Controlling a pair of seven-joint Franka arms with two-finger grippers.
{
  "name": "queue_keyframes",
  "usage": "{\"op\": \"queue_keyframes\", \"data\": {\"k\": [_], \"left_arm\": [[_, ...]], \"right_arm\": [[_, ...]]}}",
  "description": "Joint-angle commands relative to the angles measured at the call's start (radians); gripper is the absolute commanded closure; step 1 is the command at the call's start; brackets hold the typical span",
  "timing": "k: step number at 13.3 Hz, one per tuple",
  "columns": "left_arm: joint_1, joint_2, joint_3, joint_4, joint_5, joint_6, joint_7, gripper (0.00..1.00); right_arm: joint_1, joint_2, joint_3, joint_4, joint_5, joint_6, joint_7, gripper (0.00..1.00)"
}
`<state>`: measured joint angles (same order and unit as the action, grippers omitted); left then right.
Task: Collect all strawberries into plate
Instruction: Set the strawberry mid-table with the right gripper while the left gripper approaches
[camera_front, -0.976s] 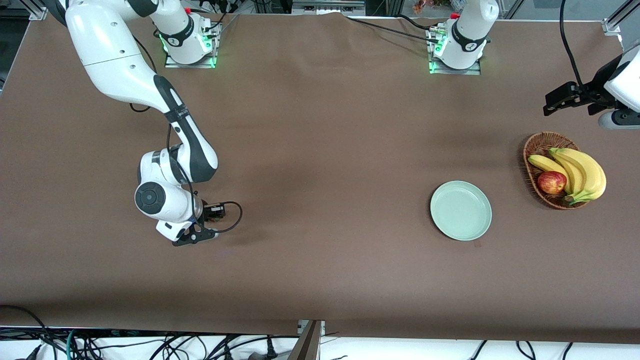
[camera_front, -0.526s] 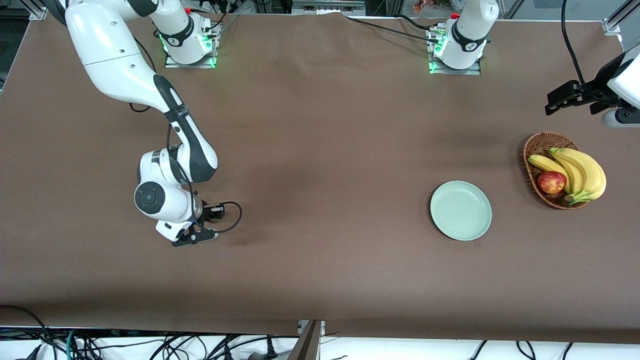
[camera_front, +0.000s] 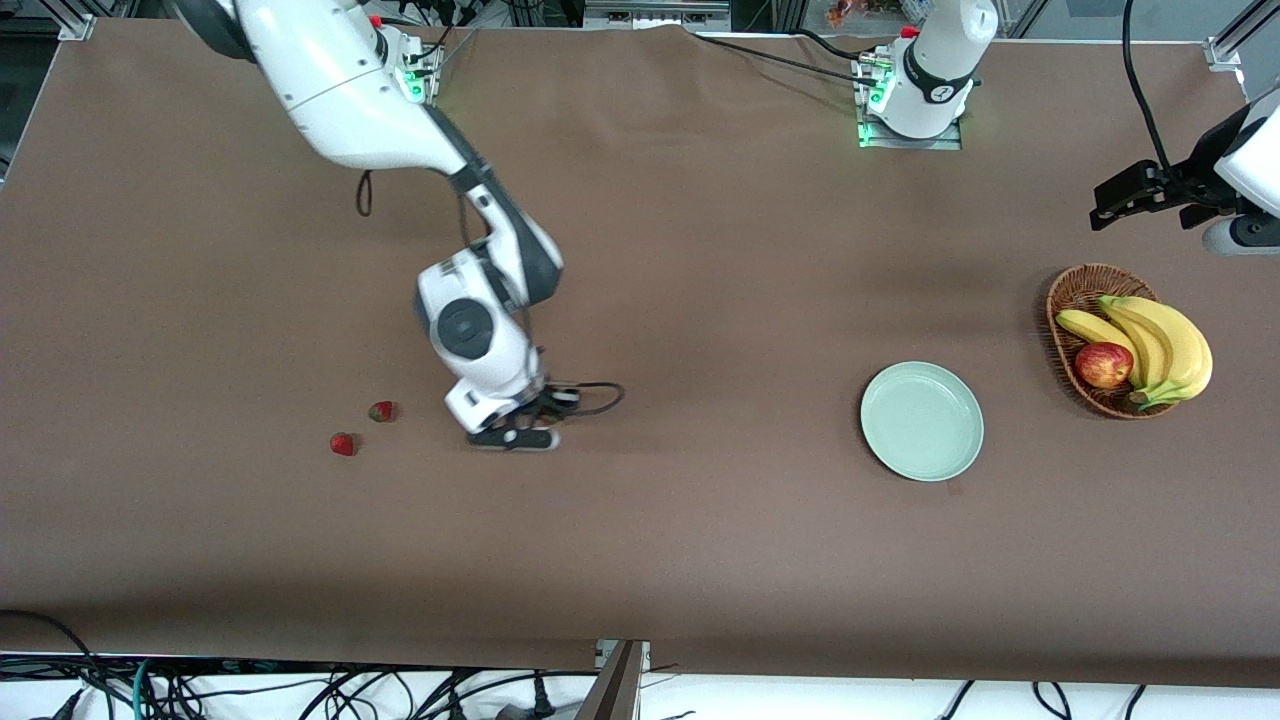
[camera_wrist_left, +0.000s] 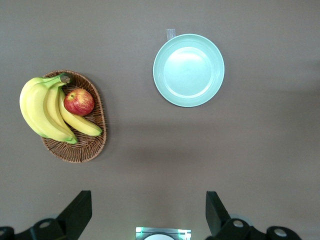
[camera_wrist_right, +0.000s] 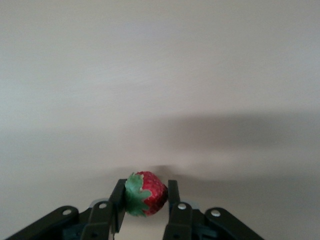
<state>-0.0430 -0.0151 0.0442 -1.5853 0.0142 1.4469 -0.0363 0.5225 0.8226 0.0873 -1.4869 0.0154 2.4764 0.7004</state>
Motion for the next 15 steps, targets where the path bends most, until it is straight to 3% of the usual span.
{"op": "queue_keyframes", "data": {"k": [1,7,11,12,13,15], "left_arm": [[0.003,0.006,0.000,0.028,-0.003,-0.025,0.001,0.00],[-0.002,0.007,-0.010,0.027,-0.002,-0.060,0.013,0.00],[0.002,0.007,-0.009,0.022,-0.006,-0.086,0.118,0.00],[0.002,0.009,-0.009,0.022,-0.007,-0.086,0.113,0.00],[0.002,0.009,-0.009,0.021,-0.014,-0.086,0.113,0.00],[0.003,0.013,-0.007,0.013,-0.017,-0.086,0.113,0.00]], "right_arm": [[0.132,0.078,-0.014,0.103,0.005,0.096,0.254,1.00],[0.293,0.243,-0.014,0.341,0.005,0.177,0.425,0.98],[0.358,0.299,-0.015,0.373,0.003,0.253,0.456,0.94],[0.359,0.299,-0.015,0.372,0.003,0.253,0.456,0.77],[0.359,0.297,-0.018,0.372,-0.002,0.253,0.453,0.03],[0.340,0.267,-0.024,0.370,0.003,0.237,0.436,0.00]]}}
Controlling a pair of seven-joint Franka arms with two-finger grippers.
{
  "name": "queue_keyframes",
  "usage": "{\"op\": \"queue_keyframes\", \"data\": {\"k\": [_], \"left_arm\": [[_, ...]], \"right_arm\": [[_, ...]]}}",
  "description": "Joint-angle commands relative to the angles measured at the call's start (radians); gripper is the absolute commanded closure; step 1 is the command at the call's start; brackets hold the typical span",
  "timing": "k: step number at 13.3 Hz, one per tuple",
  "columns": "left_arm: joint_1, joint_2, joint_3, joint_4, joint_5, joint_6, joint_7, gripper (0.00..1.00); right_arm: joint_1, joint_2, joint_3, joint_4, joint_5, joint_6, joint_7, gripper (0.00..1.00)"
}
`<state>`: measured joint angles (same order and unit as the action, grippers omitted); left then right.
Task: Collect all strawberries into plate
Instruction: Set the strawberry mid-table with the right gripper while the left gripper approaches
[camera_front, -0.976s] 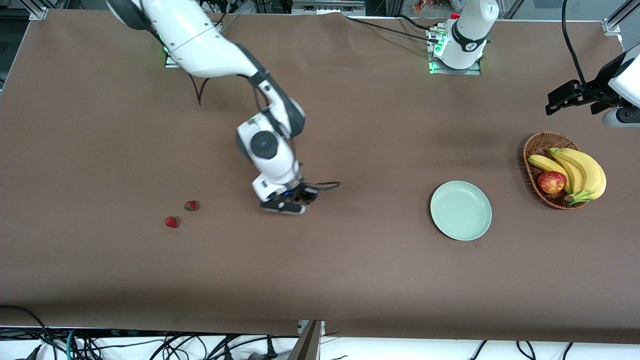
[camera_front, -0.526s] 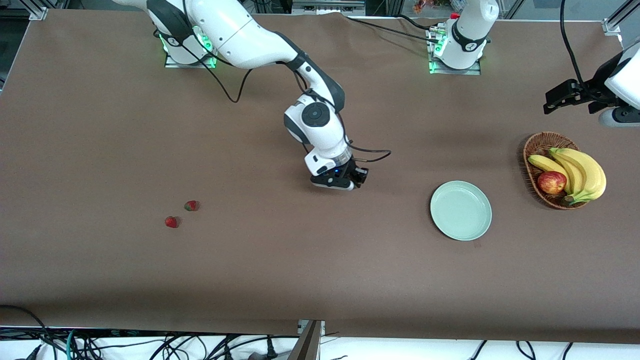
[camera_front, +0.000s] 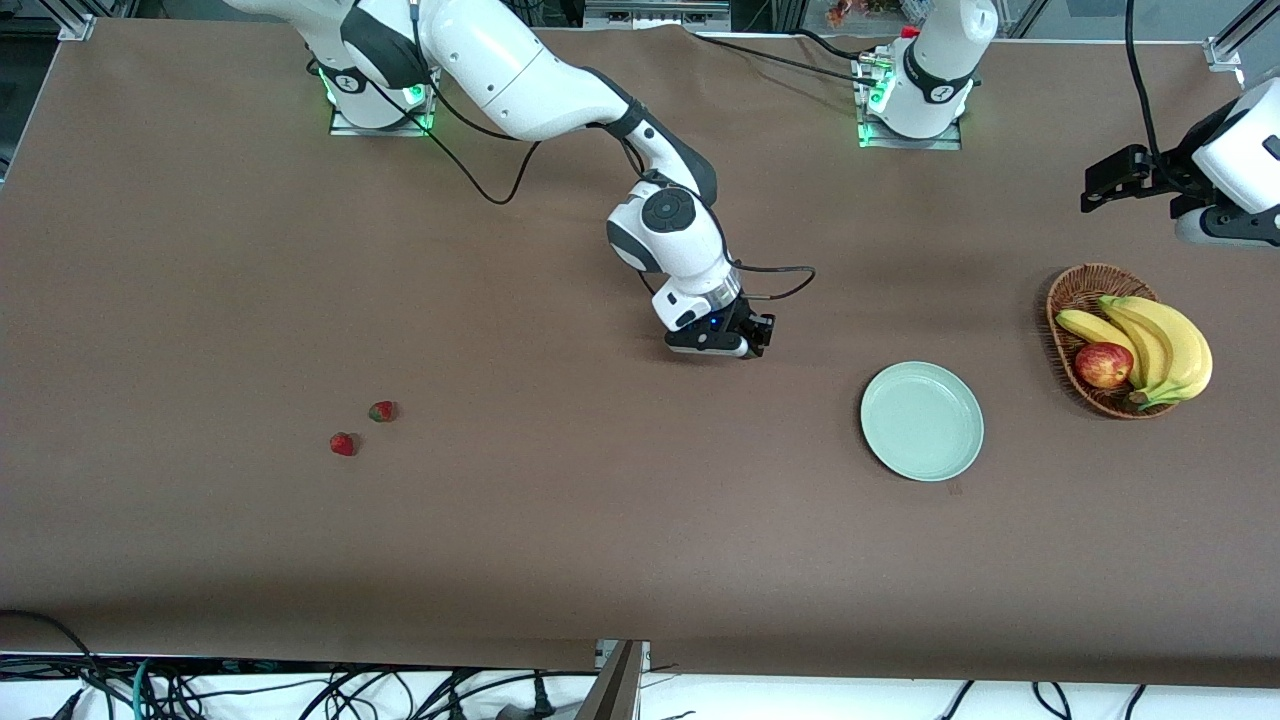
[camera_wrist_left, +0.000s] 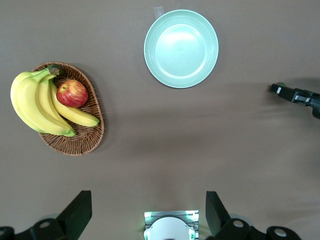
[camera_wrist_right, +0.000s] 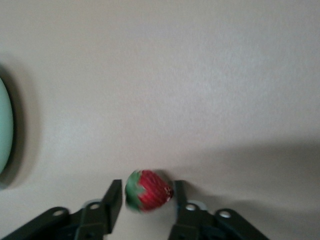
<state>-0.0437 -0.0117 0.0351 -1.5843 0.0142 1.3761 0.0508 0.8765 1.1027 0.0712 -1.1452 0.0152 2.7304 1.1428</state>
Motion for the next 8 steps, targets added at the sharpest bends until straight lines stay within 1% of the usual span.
{"op": "queue_keyframes", "data": {"k": [1,2,3,4,6,8], "left_arm": [[0.002,0.021,0.000,0.014,-0.022,-0.014,0.024,0.00],[0.001,0.024,0.000,0.010,-0.022,-0.015,0.026,0.00],[-0.005,0.035,-0.001,0.010,-0.031,-0.015,0.021,0.00],[-0.004,0.061,0.000,0.010,-0.067,-0.034,0.000,0.00],[0.002,0.125,0.000,0.010,-0.158,-0.054,-0.038,0.00],[-0.015,0.174,-0.003,-0.002,-0.184,0.041,-0.054,0.00]], "right_arm": [[-0.054,-0.045,-0.008,0.028,-0.003,-0.058,-0.012,0.00],[-0.100,-0.075,-0.004,0.030,-0.003,-0.114,-0.017,0.00],[-0.123,-0.102,-0.002,0.028,-0.001,-0.153,-0.041,0.00],[-0.148,-0.122,-0.002,0.022,0.005,-0.202,-0.081,0.00],[-0.223,-0.193,0.002,0.022,0.008,-0.393,-0.167,0.00],[-0.275,-0.251,-0.005,0.019,0.008,-0.579,-0.314,0.00]]}}
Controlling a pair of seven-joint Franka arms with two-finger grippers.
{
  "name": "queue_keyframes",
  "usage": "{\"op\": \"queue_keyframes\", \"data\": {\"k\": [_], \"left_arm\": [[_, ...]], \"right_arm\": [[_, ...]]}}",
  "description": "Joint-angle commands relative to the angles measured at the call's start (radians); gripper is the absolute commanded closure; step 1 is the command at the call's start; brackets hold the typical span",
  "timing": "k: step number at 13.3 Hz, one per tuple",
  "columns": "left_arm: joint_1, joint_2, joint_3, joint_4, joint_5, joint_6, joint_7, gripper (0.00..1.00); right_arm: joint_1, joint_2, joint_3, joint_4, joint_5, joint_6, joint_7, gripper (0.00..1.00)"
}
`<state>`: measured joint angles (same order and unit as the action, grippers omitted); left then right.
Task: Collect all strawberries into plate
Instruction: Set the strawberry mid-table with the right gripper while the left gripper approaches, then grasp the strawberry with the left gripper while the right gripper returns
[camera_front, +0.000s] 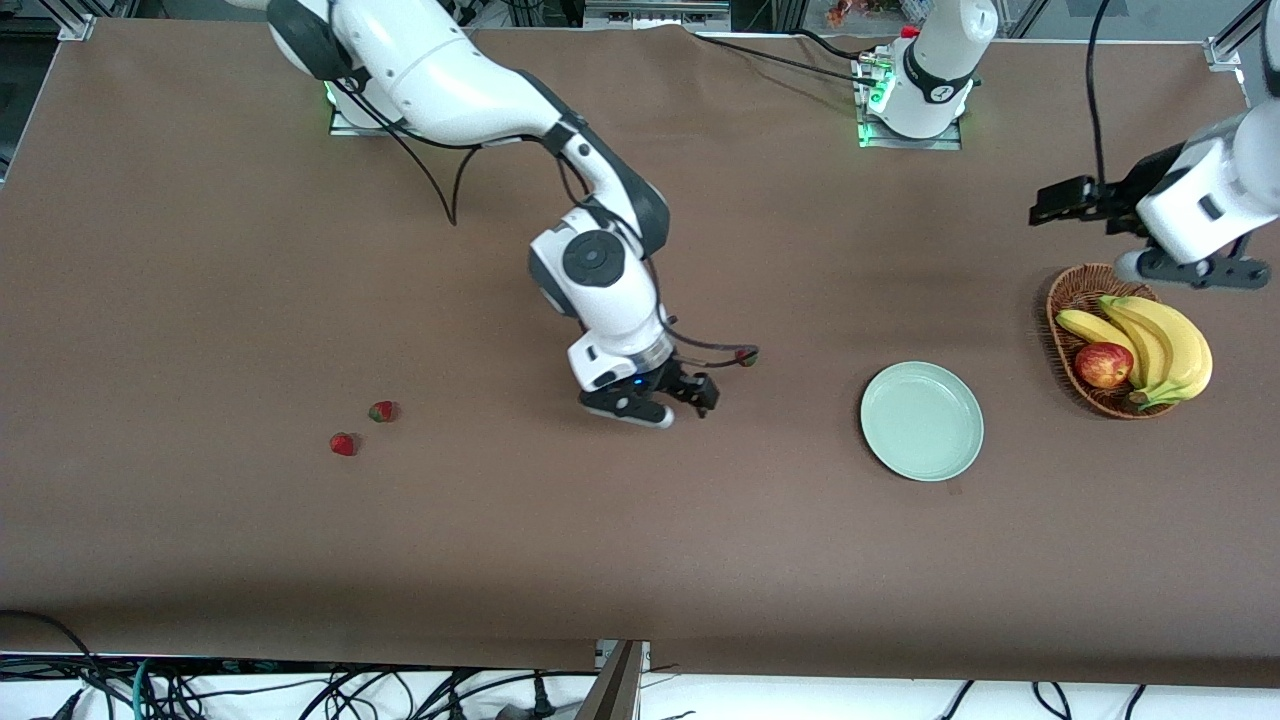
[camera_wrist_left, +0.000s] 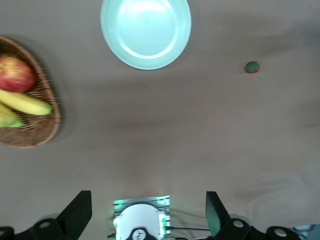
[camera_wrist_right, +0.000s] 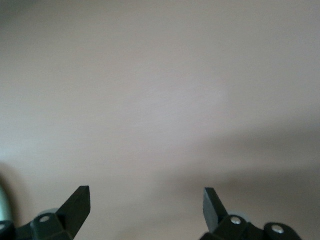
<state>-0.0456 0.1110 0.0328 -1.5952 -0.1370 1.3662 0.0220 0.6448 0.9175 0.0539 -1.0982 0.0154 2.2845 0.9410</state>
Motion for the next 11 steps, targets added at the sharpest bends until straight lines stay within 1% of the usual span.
{"op": "queue_keyframes", "data": {"k": [1,3,4,6,7,8,10,11], "left_arm": [[-0.026,0.077,-0.011,-0.008,-0.045,0.115,-0.046,0.00],[-0.052,0.119,-0.051,-0.061,-0.055,0.285,-0.118,0.00],[-0.066,0.131,-0.075,-0.118,-0.055,0.429,-0.179,0.00],[-0.101,0.140,-0.122,-0.242,-0.055,0.656,-0.249,0.00],[-0.123,0.156,-0.129,-0.279,-0.055,0.738,-0.252,0.00],[-0.170,0.204,-0.140,-0.284,-0.055,0.782,-0.263,0.00],[-0.293,0.313,-0.137,-0.276,-0.035,0.916,-0.368,0.00],[-0.324,0.369,-0.139,-0.275,-0.006,0.980,-0.399,0.00]], "right_arm": [[-0.080,-0.084,0.011,-0.028,0.008,-0.217,-0.204,0.00],[-0.157,-0.110,0.009,-0.028,0.008,-0.397,-0.386,0.00],[-0.198,-0.117,0.009,-0.028,0.006,-0.460,-0.462,0.00],[-0.279,-0.115,0.009,-0.041,0.003,-0.520,-0.510,0.00],[-0.310,-0.115,0.011,-0.063,0.000,-0.546,-0.539,0.00],[-0.320,-0.118,0.007,-0.084,-0.008,-0.546,-0.595,0.00],[-0.321,-0.135,-0.049,-0.139,-0.009,-0.536,-0.666,0.00],[-0.323,-0.141,-0.072,-0.175,-0.008,-0.521,-0.695,0.00]]}}
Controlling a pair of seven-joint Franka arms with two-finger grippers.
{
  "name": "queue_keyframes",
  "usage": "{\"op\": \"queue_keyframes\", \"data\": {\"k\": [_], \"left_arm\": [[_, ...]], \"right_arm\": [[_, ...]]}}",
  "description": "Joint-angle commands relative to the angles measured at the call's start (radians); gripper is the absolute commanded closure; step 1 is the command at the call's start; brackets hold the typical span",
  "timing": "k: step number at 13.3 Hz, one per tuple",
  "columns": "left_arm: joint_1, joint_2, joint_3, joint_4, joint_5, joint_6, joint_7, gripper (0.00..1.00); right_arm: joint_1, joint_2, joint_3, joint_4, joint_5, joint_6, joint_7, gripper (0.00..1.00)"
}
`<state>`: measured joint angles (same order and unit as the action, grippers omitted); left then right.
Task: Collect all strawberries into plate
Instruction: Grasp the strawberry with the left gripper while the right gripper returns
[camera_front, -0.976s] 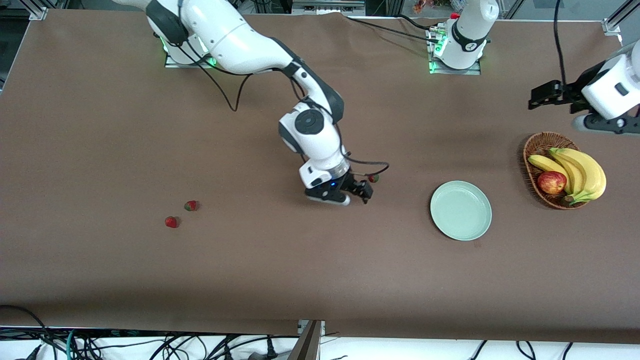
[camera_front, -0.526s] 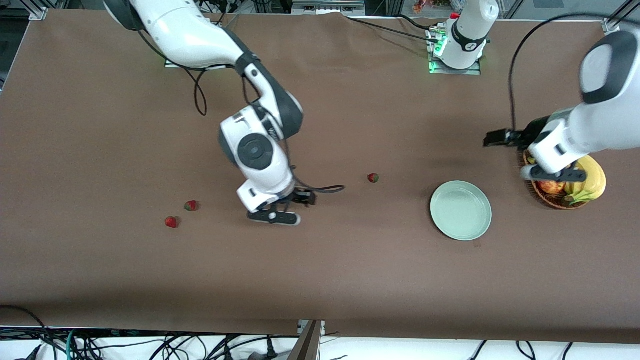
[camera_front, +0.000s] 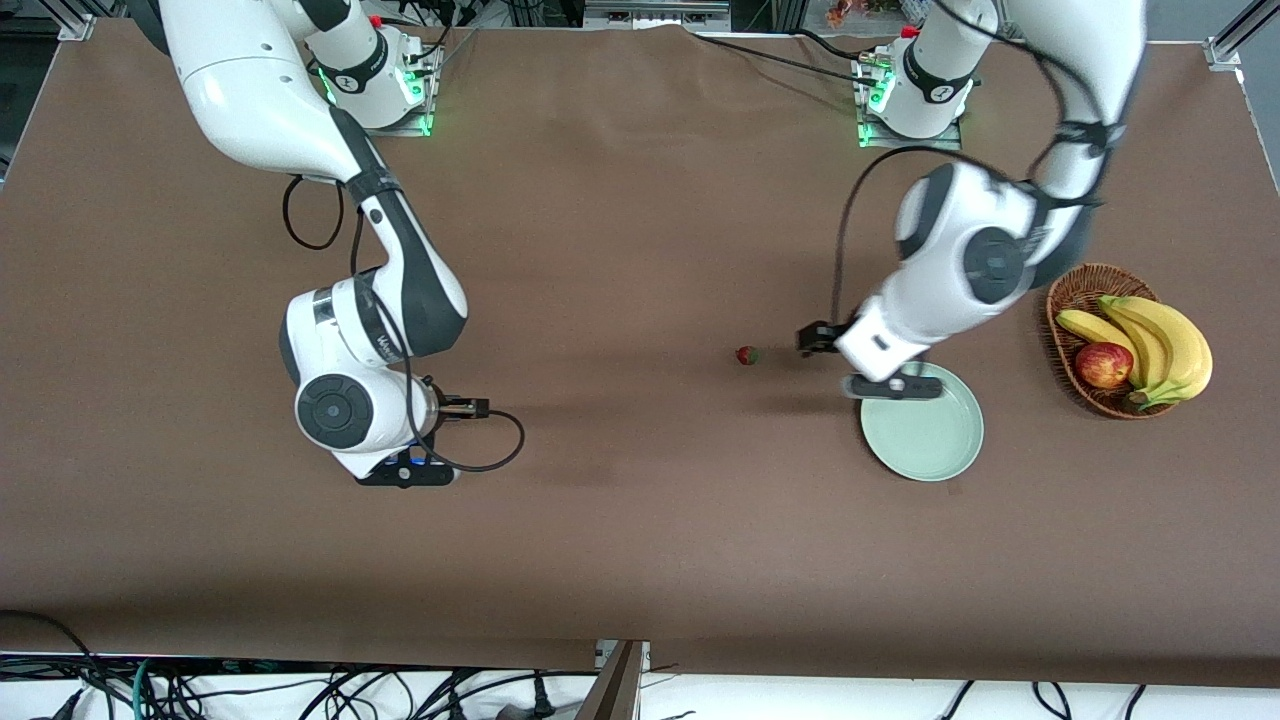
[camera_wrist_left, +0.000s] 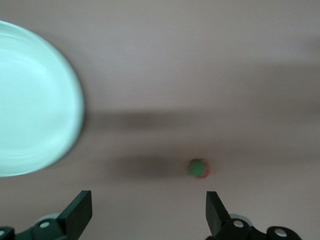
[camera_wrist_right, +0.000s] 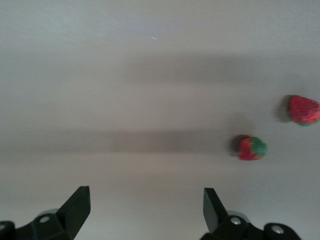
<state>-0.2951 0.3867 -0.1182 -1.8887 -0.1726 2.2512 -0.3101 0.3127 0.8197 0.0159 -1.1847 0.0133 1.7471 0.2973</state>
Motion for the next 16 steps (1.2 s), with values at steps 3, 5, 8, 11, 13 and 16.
{"op": "queue_keyframes", "data": {"k": [3,5,8,11,13,16], "left_arm": [[-0.130,0.191,0.014,0.019,0.056,0.201,-0.096,0.00],[-0.131,0.219,0.014,0.020,0.058,0.209,-0.096,0.00],[-0.130,0.227,0.012,0.016,0.058,0.202,-0.098,0.15],[-0.134,0.227,0.011,0.011,0.058,0.194,-0.130,0.27],[-0.154,0.228,0.011,0.006,0.058,0.186,-0.167,0.34],[-0.154,0.227,0.011,0.013,0.058,0.166,-0.188,0.69]], "right_arm": [[0.006,-0.111,-0.096,-0.279,-0.003,0.165,-0.147,0.00],[0.005,-0.157,-0.119,-0.409,0.002,0.276,-0.208,0.00],[-0.017,-0.160,-0.133,-0.452,0.010,0.301,-0.228,0.00],[-0.026,-0.160,-0.133,-0.474,0.010,0.341,-0.228,0.00],[-0.030,-0.155,-0.133,-0.477,0.010,0.353,-0.228,0.00],[-0.040,-0.155,-0.131,-0.522,0.011,0.429,-0.227,0.02]]}}
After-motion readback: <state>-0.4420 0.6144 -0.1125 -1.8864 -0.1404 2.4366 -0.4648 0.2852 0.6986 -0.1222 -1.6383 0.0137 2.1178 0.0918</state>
